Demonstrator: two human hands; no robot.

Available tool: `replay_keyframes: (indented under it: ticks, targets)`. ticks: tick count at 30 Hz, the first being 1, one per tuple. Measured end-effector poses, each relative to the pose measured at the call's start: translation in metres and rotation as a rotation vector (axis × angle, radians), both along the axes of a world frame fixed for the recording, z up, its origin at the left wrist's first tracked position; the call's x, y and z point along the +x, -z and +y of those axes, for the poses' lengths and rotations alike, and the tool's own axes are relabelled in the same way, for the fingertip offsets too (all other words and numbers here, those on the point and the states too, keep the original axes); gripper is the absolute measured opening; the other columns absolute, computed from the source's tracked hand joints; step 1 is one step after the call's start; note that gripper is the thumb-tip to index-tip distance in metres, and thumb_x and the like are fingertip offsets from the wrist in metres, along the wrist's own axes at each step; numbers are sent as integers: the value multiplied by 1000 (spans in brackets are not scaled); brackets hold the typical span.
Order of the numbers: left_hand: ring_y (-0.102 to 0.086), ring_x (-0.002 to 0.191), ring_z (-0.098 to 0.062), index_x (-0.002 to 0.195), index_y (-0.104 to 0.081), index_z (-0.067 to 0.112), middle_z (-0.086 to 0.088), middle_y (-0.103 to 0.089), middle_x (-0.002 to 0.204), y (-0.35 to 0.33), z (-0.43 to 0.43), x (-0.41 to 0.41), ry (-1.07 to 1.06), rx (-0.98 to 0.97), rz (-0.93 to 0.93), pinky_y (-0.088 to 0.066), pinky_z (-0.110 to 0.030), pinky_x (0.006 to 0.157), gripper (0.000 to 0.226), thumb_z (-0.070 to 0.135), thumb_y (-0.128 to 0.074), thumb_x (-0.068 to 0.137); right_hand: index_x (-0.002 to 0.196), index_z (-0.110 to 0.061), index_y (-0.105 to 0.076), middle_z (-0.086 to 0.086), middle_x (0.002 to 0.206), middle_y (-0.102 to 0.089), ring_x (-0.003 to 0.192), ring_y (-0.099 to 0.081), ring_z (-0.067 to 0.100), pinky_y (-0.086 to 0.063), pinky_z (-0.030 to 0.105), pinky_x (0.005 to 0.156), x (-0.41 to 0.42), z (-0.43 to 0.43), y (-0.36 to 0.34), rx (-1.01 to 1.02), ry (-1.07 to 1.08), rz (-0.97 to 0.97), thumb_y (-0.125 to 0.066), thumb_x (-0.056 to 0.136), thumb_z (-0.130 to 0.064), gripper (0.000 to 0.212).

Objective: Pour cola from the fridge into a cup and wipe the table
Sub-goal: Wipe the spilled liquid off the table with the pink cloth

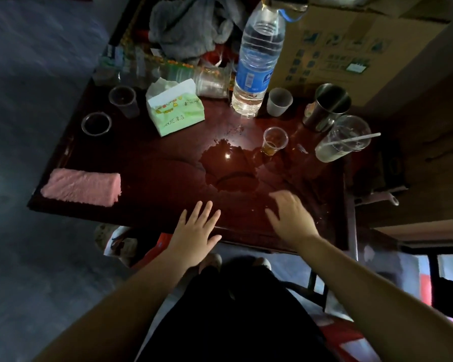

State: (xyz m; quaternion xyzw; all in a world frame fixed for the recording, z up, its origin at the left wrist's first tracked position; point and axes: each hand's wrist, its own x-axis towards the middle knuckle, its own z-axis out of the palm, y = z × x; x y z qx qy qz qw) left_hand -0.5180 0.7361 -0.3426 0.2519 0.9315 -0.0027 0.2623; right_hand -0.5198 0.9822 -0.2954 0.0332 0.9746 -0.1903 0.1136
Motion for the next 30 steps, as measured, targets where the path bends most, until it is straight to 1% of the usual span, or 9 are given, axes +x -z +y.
replay_keyframes:
  ticks: [4, 6, 8, 12, 16, 19, 23, 26, 30]
  targets:
    - [17, 148, -25, 154, 7, 25, -4, 19, 160, 3, -1, -1, -13, 4, -33, 0, -47, 119, 66, 55, -18, 100, 127, -8, -49, 10, 128, -49, 120, -44, 28, -39, 37, 99, -60, 9, -18, 28, 4, 186, -60, 87, -25, 44]
    - [17, 147, -25, 153, 8, 25, -4, 19, 160, 2, -1, -1, -14, 7, -28, 1, -47, 119, 66, 55, -18, 100, 128, -6, -47, 12, 131, -46, 124, -40, 28, -35, 37, 104, -89, 11, -23, 32, -8, 228, -62, 86, -23, 48]
    - [17, 147, -25, 154, 7, 25, -4, 18, 160, 2, -1, -1, -19, 17, -26, 0, -47, 120, 66, 55, -18, 100, 129, -5, -46, 14, 136, -43, 129, -37, 30, -33, 39, 109, -113, 11, -25, 36, -27, 272, -64, 84, -23, 52]
    - [17, 148, -25, 154, 7, 25, -4, 18, 160, 2, -1, 0, -29, 21, -20, 0, -46, 121, 66, 55, -18, 100, 143, -8, -35, 18, 149, -30, 139, -25, 32, -26, 42, 113, -140, 10, -20, 86, -28, 189, -64, 85, -28, 68]
    - [15, 148, -25, 154, 4, 25, -4, 16, 161, 3, -1, 1, -36, 30, -14, 1, -46, 120, 69, 57, -13, 96, 147, -14, -28, 18, 154, -21, 143, -15, 33, -26, 46, 113, -148, 10, -10, 172, -36, 82, -62, 86, -31, 72]
    - [14, 148, -25, 154, 2, 25, -4, 15, 161, 3, -1, 1, -45, 49, -18, 1, -46, 119, 73, 57, -7, 89, 147, -18, -30, 17, 153, -23, 142, -18, 32, -30, 48, 112, -150, 10, -5, 159, -6, 54, -60, 88, -28, 67]
    - [15, 148, -25, 154, 2, 25, -4, 15, 161, 4, -1, 0, -49, 60, -23, 1, -46, 119, 66, 54, -21, 99, 146, -19, -33, 15, 149, -28, 138, -24, 31, -36, 46, 107, -150, 9, -2, 173, -11, 74, -57, 90, -24, 61]
    - [16, 148, -25, 154, 3, 25, -4, 17, 161, 4, -1, 0, -45, 48, -24, 1, -46, 119, 66, 55, -22, 100, 145, -19, -34, 15, 143, -34, 129, -33, 33, -40, 45, 101, -152, 10, -2, 213, -22, 95, -56, 91, -21, 59]
    - [17, 148, -25, 154, 4, 25, -4, 17, 161, 4, -1, -1, -44, 44, -38, 2, -46, 119, 66, 54, -22, 100, 142, -17, -40, 17, 136, -37, 122, -37, 35, -41, 44, 99, -157, 16, -5, 195, -35, 87, -61, 88, -18, 58]
